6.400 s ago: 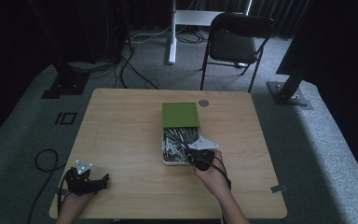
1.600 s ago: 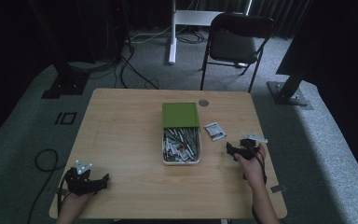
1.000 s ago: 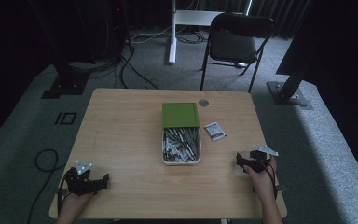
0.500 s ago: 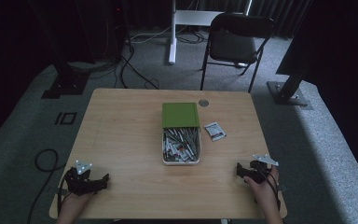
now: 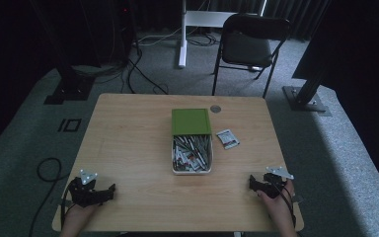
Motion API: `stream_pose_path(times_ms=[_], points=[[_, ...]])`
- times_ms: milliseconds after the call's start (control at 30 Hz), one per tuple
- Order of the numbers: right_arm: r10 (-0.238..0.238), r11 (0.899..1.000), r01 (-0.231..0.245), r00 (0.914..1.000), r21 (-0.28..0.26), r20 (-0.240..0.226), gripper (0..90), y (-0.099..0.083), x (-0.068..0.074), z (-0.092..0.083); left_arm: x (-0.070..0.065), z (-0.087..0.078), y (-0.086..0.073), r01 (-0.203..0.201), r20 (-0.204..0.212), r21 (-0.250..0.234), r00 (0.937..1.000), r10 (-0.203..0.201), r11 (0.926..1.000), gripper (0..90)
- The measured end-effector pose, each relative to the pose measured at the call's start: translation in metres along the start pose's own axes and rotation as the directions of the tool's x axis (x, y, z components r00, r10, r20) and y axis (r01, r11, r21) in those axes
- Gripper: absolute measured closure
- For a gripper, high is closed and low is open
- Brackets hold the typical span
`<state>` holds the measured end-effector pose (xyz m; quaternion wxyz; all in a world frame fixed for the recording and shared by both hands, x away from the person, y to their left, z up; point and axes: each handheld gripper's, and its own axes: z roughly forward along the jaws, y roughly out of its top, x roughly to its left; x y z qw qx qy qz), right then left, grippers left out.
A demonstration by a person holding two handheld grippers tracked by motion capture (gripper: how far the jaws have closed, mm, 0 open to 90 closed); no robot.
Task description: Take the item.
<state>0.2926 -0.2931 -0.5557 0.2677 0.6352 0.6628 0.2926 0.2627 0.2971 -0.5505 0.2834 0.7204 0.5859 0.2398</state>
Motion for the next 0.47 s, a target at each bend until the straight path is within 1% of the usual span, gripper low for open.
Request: stream_pose_path(times_ms=[467], points=[[-0.002, 1.000, 0.002, 1.0000, -0.001, -0.004, 12.4, -0.0002, -0.0003, -0.0001, 0.0001, -0.0001, 0.0000, 0.000, 0.000, 0.000, 1.0000, 0.000, 1.0000, 1.3]])
